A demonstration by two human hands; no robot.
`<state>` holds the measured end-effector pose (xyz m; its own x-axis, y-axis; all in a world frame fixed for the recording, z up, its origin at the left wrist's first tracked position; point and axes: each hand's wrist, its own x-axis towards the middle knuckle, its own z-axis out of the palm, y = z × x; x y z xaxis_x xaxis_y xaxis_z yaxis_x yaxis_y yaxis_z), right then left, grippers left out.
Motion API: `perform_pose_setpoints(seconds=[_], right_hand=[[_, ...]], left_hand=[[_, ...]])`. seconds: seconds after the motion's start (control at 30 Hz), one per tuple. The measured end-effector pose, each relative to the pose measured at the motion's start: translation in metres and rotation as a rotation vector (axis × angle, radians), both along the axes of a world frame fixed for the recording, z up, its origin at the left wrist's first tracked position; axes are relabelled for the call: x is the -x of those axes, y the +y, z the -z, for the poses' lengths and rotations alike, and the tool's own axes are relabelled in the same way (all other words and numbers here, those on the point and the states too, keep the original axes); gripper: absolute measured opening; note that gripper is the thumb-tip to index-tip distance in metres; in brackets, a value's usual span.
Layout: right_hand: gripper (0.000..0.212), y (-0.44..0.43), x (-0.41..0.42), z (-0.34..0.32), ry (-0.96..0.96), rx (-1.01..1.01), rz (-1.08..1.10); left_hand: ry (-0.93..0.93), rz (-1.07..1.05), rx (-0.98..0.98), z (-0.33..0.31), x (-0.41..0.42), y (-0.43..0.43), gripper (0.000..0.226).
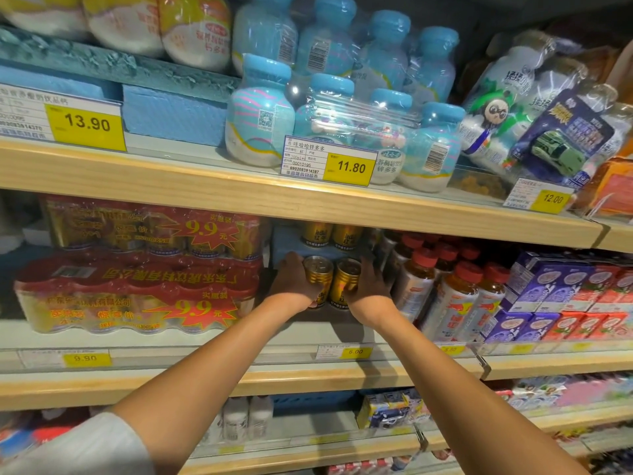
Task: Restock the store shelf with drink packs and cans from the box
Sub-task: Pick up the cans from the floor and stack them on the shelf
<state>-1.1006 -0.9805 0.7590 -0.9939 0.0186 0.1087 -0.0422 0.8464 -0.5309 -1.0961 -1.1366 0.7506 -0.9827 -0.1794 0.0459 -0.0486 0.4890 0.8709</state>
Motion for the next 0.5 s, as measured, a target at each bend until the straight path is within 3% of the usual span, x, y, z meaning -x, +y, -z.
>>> perform_pose_setpoints(seconds=[0.27, 0.37, 0.43, 0.5], right_hand=[[0.075, 0.004, -0.023, 0.002, 0.066, 0.019, -0.086], [0.034, 0.009, -0.038, -0.005, -0.022, -0.041, -0.069], [0.031, 0.012, -0.05, -0.009, -0.003, -0.028, -0.063], [0.034, 0.014, -0.063, -0.013, 0.036, -0.003, -0.062]], left_hand=[[-0.025, -0.008, 0.057, 0.003, -0.017, 0.0, 0.084], [-0.028, -0.016, 0.101, 0.001, -0.03, 0.002, 0.088], [-0.024, -0.008, 0.128, -0.002, -0.042, 0.004, 0.082], [-0.017, -0.006, 0.193, -0.007, -0.058, 0.007, 0.05]])
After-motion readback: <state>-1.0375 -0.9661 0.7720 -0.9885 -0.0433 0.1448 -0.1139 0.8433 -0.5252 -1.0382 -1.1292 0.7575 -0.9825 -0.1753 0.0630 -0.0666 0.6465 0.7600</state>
